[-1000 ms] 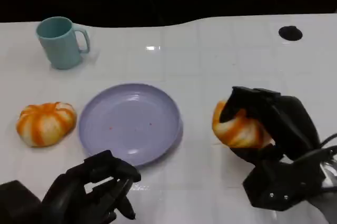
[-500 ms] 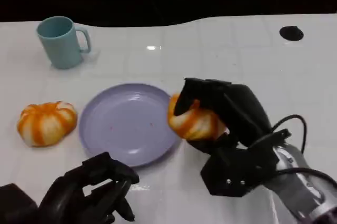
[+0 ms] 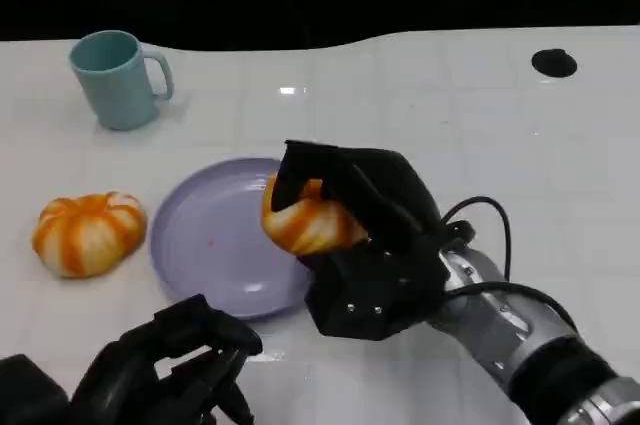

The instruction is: Grasp the bread from the table and place it into the plate.

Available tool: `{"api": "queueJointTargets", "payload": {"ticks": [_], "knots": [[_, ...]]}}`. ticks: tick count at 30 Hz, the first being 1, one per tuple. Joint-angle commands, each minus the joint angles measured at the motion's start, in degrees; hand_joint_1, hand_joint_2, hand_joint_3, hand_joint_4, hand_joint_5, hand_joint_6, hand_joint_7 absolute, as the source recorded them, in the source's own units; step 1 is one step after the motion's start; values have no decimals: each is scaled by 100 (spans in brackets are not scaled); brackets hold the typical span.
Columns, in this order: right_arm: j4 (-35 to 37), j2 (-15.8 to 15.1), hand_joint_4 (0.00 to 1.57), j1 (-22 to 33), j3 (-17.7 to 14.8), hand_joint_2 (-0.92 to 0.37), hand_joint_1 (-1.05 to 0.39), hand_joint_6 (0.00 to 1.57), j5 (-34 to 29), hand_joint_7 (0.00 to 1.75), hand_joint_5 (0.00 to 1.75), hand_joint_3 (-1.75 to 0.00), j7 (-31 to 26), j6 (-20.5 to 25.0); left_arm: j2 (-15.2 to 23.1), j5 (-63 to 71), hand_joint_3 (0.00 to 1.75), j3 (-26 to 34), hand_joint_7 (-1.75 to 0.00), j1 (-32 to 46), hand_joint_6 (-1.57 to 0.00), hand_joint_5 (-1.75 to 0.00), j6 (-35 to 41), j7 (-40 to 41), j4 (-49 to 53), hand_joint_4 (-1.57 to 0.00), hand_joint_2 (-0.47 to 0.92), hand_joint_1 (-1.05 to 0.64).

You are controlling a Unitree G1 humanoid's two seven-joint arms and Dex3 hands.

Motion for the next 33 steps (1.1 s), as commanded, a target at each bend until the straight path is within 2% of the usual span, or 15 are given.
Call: {"api": "queueJointTargets", "payload": {"ticks": [1,4,6,8,9,10,11,13,14,16,17,20,23,33], "knots": [[447,211,98,-397,29,-31,-16,71,23,175,175,-138,-181,34,71,-48,45,35,-123,46,-70,-165,-23,-57,-50,-68,92,-39],[727,347,97,-561,39,-30,-15,71,29,175,175,-137,-251,107,86,-37,45,26,-124,54,-70,-165,-37,-48,-50,-68,92,-39],[846,420,93,-640,9,-32,-14,69,87,167,175,-133,-181,186,89,-46,45,27,-123,51,-70,-165,-35,-53,-42,-68,92,-39],[930,494,88,-700,-54,-36,-14,71,206,145,175,-126,-18,295,92,-29,45,19,-123,50,-70,-165,-43,-47,-38,-68,92,-39],[967,528,74,-732,-84,-44,-15,72,272,112,160,-108,100,364,94,-7,45,11,-123,50,-70,-165,-51,-38,-40,-68,92,-38],[997,537,68,-768,-86,-50,-16,73,311,91,145,-96,240,432,94,14,45,0,-123,45,-70,-165,-59,-31,-36,-68,92,-38],[1014,529,55,-798,-70,-57,-18,68,320,66,116,-81,360,478,91,23,45,-6,-123,40,-70,-166,-57,-23,-33,-68,92,-38],[1022,463,43,-849,27,-64,-22,61,265,41,84,-65,596,529,90,46,45,-19,-124,32,-70,-166,-55,-12,-32,-68,92,-37],[1016,436,30,-864,69,-69,-29,52,235,28,66,-57,683,550,91,55,45,-23,-124,31,-70,-167,-60,-11,-31,-68,92,-37],[947,361,16,-896,203,-78,-36,44,134,15,52,-42,975,715,90,65,45,-30,-124,40,-70,-167,-30,7,-57,-67,92,-38],[898,332,6,-904,257,-86,-46,34,106,7,39,-32,1121,808,88,63,45,-30,-124,43,-70,-167,-38,-4,-54,-67,92,-37],[707,287,1,-880,337,-91,-58,23,74,1,18,-27,1456,1078,84,37,45,-26,-124,36,-70,-168,-97,-57,-7,-67,92,-38],[498,231,0,-815,377,-92,-65,18,97,0,8,-30,1765,1281,88,45,45,-28,-123,38,-70,-167,-119,-61,1,-67,92,-38],[85,80,0,-638,482,-92,-74,16,73,0,2,-33,2100,1685,91,32,45,-26,-123,30,-71,-166,-169,-70,35,-68,92,-39]]}}
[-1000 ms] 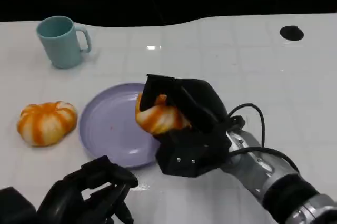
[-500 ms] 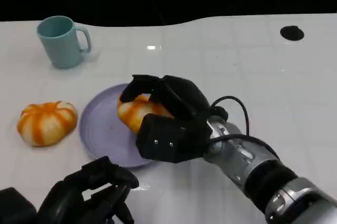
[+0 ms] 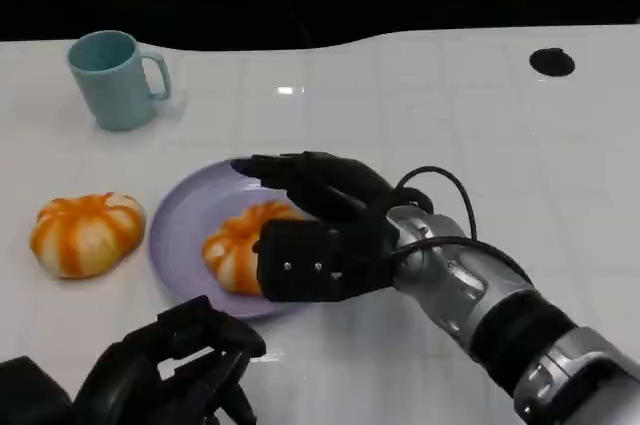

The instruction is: Grasp the bread from the table and place it into the plate.

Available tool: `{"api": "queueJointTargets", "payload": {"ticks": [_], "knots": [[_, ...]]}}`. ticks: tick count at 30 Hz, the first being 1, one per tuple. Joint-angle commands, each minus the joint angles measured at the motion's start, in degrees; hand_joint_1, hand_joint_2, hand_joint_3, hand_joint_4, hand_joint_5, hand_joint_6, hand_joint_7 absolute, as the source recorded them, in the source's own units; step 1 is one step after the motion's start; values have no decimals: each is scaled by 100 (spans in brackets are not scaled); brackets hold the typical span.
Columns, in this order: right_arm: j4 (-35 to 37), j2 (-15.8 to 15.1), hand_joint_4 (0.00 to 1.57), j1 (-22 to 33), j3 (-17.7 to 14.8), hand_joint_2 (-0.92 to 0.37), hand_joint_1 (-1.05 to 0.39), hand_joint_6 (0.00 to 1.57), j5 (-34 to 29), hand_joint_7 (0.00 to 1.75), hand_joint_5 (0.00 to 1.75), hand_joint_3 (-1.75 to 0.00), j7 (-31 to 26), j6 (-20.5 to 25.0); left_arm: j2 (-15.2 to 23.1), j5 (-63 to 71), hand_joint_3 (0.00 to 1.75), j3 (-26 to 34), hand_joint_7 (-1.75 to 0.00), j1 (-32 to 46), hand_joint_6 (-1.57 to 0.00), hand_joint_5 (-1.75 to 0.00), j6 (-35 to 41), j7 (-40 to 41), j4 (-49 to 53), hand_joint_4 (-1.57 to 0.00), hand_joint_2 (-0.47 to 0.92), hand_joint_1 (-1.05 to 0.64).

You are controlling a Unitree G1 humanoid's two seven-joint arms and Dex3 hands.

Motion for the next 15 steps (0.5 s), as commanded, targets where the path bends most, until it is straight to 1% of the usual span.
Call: {"api": "queueJointTargets", "payload": {"ticks": [1,6,10,12,15], "knots": [[-231,-145,0,128,39,-92,-74,16,2,0,3,-33,121,132,71,-1,45,35,-123,20,-71,-166,-87,-73,31,-68,92,-39],[-566,-346,3,317,48,-92,-73,17,-26,1,5,-33,161,104,53,43,45,0,-122,24,-71,-165,-129,-48,40,-68,92,-39],[-1200,-635,6,646,26,-92,-72,17,-29,1,7,-34,296,74,32,-29,45,1,-122,14,-71,-165,-93,-57,43,-69,92,-39],[-1428,-732,9,770,19,-92,-72,19,-27,1,8,-34,322,57,27,-38,45,1,-122,5,-71,-165,-99,-60,53,-69,92,-40],[-2008,-986,13,1221,-113,-92,-68,22,148,3,11,-30,352,-164,30,-20,45,-13,-122,-1,-71,-165,-127,-64,63,-69,92,-40]]}}
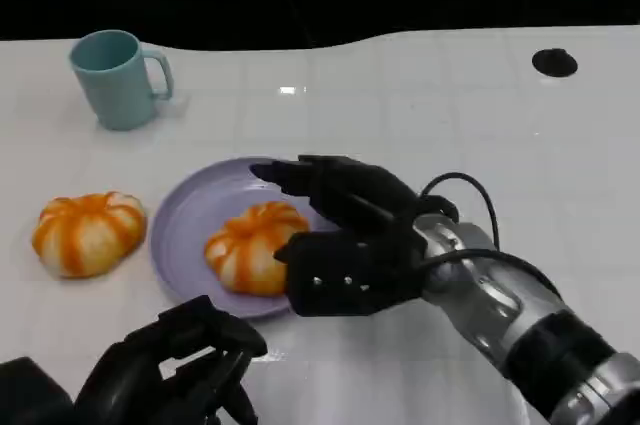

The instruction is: Grasp the bread from the table and place it into the plate.

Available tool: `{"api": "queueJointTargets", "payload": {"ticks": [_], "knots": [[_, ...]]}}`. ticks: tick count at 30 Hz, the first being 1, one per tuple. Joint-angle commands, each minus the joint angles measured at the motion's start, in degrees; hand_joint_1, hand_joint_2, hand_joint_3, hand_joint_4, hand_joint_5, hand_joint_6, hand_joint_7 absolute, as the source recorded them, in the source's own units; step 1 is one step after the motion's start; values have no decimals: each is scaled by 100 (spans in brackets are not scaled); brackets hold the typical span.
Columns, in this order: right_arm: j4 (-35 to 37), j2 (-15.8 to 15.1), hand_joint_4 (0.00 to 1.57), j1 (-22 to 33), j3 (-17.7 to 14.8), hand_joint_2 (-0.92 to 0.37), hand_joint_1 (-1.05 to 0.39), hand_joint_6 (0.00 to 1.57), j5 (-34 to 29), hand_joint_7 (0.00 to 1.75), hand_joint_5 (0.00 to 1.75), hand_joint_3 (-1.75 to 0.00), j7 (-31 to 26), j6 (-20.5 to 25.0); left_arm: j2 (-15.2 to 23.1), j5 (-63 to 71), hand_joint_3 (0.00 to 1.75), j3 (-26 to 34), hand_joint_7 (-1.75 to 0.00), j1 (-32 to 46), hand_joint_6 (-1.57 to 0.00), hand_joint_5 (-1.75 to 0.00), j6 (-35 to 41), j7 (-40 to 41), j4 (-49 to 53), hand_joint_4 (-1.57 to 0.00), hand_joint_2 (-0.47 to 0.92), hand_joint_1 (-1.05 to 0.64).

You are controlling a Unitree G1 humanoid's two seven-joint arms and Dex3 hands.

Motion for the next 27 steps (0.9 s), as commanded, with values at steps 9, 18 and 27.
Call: {"api": "queueJointTargets", "payload": {"ticks": [9,18,27], "knots": [[-2215,-921,30,1903,-658,-92,-62,44,796,12,58,-20,-6,-978,52,62,45,-25,-122,26,-72,-164,-65,1,-3,-70,92,-42],[-3253,-1014,60,3107,-1327,-92,-43,76,1693,37,108,-14,-81,-1741,45,23,44,-21,-121,28,-72,-163,-19,-2,-2,-70,92,-42],[-3677,-1314,79,3733,-1830,-46,-24,73,2318,126,172,-117,268,-2065,63,89,44,-45,-120,23,-73,-164,-21,25,-36,-70,92,-43]]}}
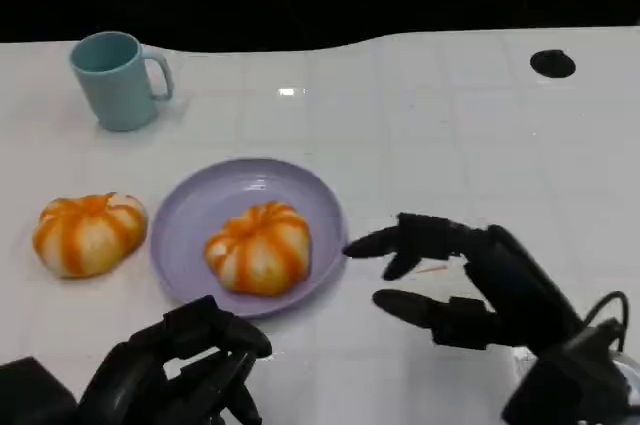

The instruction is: Grasp the bread from the table and place it into the plate.

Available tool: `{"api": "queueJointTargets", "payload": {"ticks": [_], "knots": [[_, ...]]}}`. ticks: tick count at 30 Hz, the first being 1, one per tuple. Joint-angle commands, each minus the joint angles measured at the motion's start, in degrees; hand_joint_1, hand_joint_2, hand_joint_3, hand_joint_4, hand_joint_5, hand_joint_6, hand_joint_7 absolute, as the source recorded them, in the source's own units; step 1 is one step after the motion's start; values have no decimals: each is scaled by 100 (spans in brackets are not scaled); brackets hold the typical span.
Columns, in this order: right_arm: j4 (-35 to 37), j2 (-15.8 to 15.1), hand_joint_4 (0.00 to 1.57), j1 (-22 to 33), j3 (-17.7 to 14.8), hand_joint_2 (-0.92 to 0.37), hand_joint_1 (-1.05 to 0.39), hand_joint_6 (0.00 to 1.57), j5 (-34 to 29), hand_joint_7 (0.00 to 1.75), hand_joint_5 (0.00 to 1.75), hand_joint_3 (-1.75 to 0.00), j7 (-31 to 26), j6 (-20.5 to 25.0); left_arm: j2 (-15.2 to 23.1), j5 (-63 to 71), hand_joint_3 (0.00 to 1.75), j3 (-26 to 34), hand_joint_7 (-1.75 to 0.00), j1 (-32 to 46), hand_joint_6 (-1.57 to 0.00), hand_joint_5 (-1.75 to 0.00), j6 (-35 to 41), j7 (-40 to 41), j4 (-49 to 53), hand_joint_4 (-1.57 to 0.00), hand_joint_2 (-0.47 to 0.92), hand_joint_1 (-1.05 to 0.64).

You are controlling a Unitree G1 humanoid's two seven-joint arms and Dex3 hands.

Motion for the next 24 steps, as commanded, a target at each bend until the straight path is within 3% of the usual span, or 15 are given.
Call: {"api": "queueJointTargets", "payload": {"ticks": [1,10,16,24], "knots": [[-303,-240,84,340,-265,-42,-23,75,221,131,174,-124,142,-80,60,66,44,13,-121,30,-73,-165,6,25,-45,-70,92,-43],[-950,-569,90,1051,-776,-35,-17,80,272,141,175,-139,263,-2,70,58,44,23,-120,22,-72,-166,24,16,-55,-69,92,-43],[-1609,-763,95,1633,-1053,-35,-20,79,199,144,175,-140,416,476,99,44,44,56,-120,9,-72,-166,117,37,-102,-68,92,-43],[-2093,-618,98,2162,-1147,-43,-14,78,-121,150,175,-129,264,997,148,50,43,103,-119,-28,-72,-165,100,14,-44,-69,92,-44]]}}
